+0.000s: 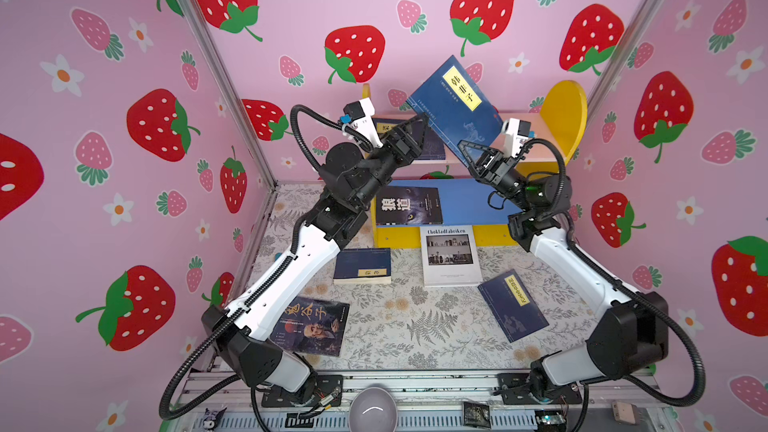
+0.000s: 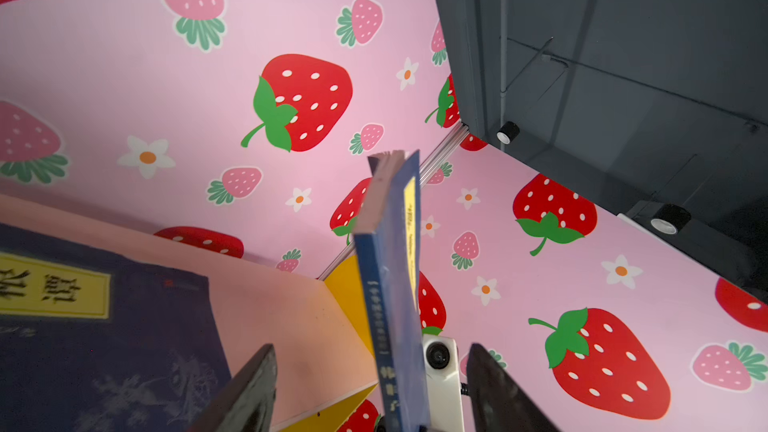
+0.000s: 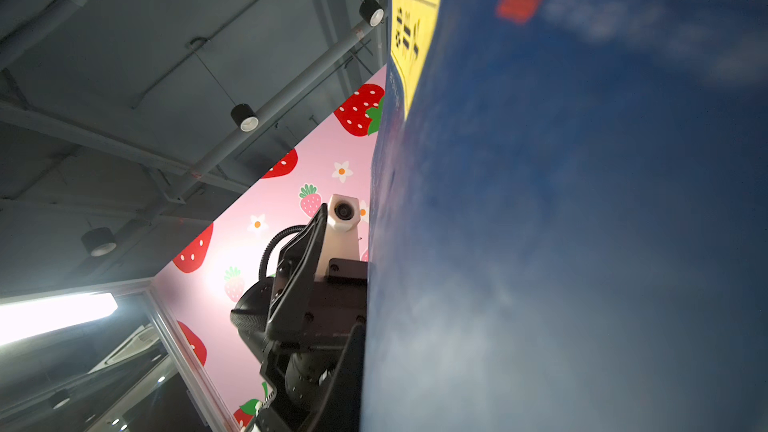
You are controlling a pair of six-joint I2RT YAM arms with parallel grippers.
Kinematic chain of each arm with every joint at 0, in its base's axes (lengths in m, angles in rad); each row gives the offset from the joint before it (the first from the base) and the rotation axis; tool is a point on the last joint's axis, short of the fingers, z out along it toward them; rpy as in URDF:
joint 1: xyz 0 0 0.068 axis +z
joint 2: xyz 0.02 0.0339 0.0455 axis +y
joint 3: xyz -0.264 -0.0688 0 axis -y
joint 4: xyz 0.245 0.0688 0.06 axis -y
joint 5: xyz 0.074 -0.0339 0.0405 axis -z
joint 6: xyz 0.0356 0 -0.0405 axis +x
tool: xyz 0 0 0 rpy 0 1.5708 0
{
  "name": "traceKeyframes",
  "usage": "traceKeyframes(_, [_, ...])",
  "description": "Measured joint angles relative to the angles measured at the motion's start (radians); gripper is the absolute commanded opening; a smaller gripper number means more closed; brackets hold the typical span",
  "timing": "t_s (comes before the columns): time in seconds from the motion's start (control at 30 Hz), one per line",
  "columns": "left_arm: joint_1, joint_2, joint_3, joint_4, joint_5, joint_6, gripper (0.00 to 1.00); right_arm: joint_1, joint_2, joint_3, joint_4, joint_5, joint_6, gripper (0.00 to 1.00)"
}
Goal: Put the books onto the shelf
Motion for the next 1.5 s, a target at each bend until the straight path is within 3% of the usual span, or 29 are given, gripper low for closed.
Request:
traceKeyframes(0.2, [0.183,-0.032,0.076,-0.177,0.241,0.003,0.81,-0.068,-0.108,0.002,-0.140,-0.135,-0.061,0.12])
traceKeyframes(0.5, [0.189,-0.029,0.166,-0.224,0.542,-0.014,0.82,-0.078,-0.164,0.003,-0.288,-0.229,-0.121,0.14])
traceKeyframes(0.77, [0.174,0.058,0.206,-0.219,0.634,-0.059,0.77,-0.078,-0.164,0.032,-0.329,-0.252,-0.135,0.14])
traceKeyframes(0.83, [0.159,0.083,0.229,-0.237,0.642,-0.055,0.70,-0.078,-0.164,0.038,-0.328,-0.258,-0.134,0.14])
traceKeyframes(1.13, [0.116,0.118,0.280,-0.233,0.653,-0.064,0.10,-0.078,-0.145,0.064,-0.333,-0.277,-0.122,0.14])
traceKeyframes(1.2, [0.112,0.122,0.292,-0.224,0.648,-0.070,0.00,-0.078,-0.130,0.073,-0.332,-0.275,-0.118,0.22])
traceKeyframes(1.37, [0.092,0.087,0.204,-0.173,0.546,-0.073,0.00,-0.080,-0.101,0.095,-0.362,-0.230,-0.151,0.68])
traceKeyframes(1.5, [0.073,0.037,0.100,-0.177,0.374,-0.079,0.00,-0.085,-0.089,0.150,-0.502,-0.107,-0.276,0.77])
